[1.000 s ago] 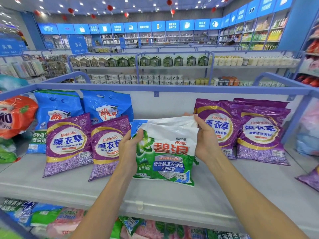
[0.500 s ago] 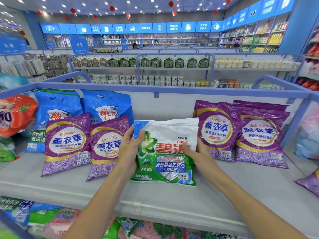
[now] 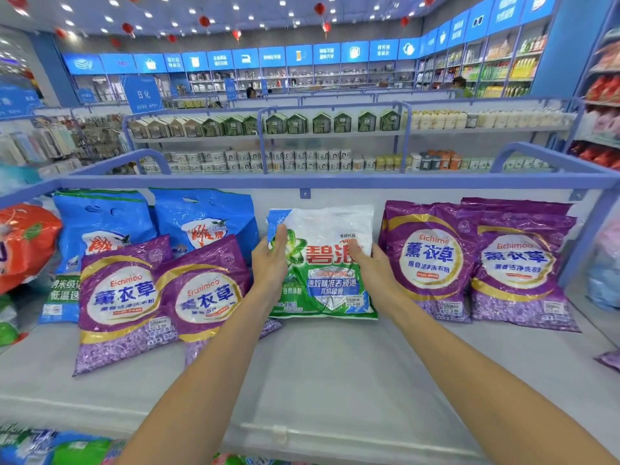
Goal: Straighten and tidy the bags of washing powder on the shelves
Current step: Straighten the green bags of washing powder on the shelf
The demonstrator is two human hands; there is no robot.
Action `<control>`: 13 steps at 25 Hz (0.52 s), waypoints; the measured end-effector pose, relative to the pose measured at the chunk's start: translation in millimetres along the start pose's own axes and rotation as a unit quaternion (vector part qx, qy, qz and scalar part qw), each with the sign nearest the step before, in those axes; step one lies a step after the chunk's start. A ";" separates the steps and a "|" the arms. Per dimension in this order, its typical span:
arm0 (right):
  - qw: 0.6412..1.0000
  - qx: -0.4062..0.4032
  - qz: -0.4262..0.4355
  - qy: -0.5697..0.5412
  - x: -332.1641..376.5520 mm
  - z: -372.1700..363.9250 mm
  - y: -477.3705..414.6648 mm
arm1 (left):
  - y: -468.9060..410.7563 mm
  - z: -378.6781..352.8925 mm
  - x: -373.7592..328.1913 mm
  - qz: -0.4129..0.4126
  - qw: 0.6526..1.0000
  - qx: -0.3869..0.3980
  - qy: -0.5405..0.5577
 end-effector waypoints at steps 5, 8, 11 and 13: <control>0.999 -0.021 0.022 0.012 -3.0 -7.1 -5.1 | -17.9 -4.6 13.8 -0.003 0.999 -0.001 -0.049; 0.991 0.041 0.000 0.130 -10.9 0.5 3.4 | -22.0 0.4 20.3 0.038 0.982 0.114 -0.143; 0.971 0.064 0.005 0.231 -17.9 7.9 8.6 | -19.3 18.9 30.7 0.064 0.945 0.246 -0.207; 0.980 0.031 0.004 0.195 -21.7 6.1 4.1 | -26.9 23.3 37.3 0.045 0.943 0.239 -0.226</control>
Point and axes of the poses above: each hand's wrist, its own y-axis away from the middle knuckle, its own z-axis out of the back of the hand, x = y × z, the point moved 6 cm from there along -y, towards the middle knuckle, and after that the axes turned 1 degree about x, right-handed, at the moved point
